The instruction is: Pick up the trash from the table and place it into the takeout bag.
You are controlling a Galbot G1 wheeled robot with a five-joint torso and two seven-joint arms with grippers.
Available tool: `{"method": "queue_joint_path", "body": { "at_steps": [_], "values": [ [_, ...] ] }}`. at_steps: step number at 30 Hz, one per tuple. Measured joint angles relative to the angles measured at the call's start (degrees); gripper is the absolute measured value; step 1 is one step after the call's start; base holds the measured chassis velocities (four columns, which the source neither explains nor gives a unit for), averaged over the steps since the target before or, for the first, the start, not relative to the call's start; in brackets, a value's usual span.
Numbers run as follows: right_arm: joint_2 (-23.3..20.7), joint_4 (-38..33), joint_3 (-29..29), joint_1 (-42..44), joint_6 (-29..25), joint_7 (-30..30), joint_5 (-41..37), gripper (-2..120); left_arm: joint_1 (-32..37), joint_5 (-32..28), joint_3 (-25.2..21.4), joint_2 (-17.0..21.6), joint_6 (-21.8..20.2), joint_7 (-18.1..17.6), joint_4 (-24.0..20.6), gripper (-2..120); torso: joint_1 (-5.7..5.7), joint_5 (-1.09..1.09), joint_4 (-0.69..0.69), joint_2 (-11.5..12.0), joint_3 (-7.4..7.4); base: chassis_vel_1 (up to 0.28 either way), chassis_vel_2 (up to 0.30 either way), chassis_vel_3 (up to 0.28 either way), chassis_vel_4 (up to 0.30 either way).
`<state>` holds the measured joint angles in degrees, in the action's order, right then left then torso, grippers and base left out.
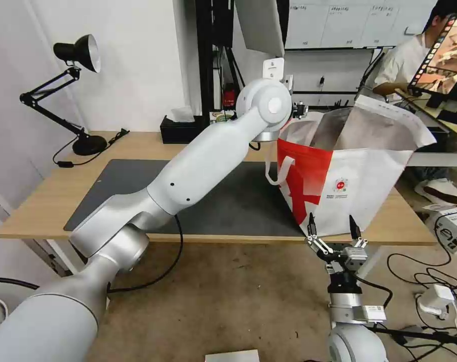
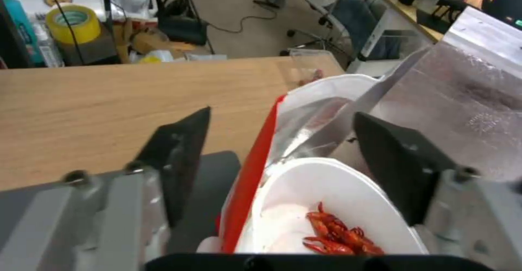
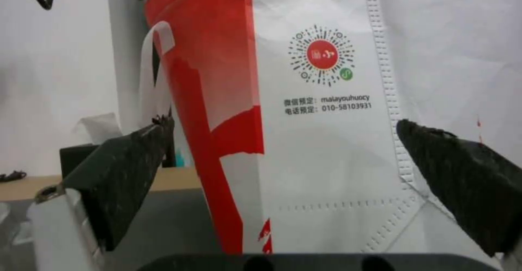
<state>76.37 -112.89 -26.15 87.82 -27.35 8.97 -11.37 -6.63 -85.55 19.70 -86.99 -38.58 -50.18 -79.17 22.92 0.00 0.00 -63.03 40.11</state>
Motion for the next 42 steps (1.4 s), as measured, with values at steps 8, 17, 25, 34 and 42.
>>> {"method": "queue_joint_path", "body": {
  "at_steps": [8, 17, 25, 34, 42],
  "values": [
    [-0.2, 0.0, 0.0, -0.3, 0.3, 0.0, -0.1, 100, 0.5, 0.8, -0.7, 1.8, 0.9, 1.5, -2.2, 99, 0.00, 0.00, -0.01, 0.0, 0.00, 0.000, 0.000, 0.000, 0.000],
    [-0.5, -0.2, 0.0, -0.6, 0.5, 0.0, -0.1, 100, 3.1, 3.7, -3.0, 8.8, 4.9, 8.0, -8.3, 100, 0.00, -0.01, 0.00, 0.0, 0.00, 0.000, 0.000, 0.000, 0.000],
    [-0.9, -0.2, 0.0, -0.7, 0.5, 0.0, -0.1, 100, 5.7, 5.5, -3.8, 13.8, 8.2, 11.1, -12.8, 100, 0.00, -0.02, 0.01, 0.0, 0.00, 0.000, 0.000, 0.000, 0.000],
    [-1.2, -0.2, 0.0, -1.4, 0.6, 0.0, -0.1, 100, 10.7, 6.8, -5.5, 19.4, 11.0, 14.0, -17.7, 100, 0.00, -0.01, 0.01, 0.0, 0.00, 0.000, 0.000, 0.000, 0.000],
    [-1.2, 0.1, 0.3, -1.7, 0.8, 0.0, 0.2, 100, 15.2, 8.9, -7.2, 23.2, 14.4, 17.9, -21.9, 100, 0.00, 0.00, 0.00, 0.0, 0.00, 0.000, 0.000, 0.000, 0.000]
  ]
}}
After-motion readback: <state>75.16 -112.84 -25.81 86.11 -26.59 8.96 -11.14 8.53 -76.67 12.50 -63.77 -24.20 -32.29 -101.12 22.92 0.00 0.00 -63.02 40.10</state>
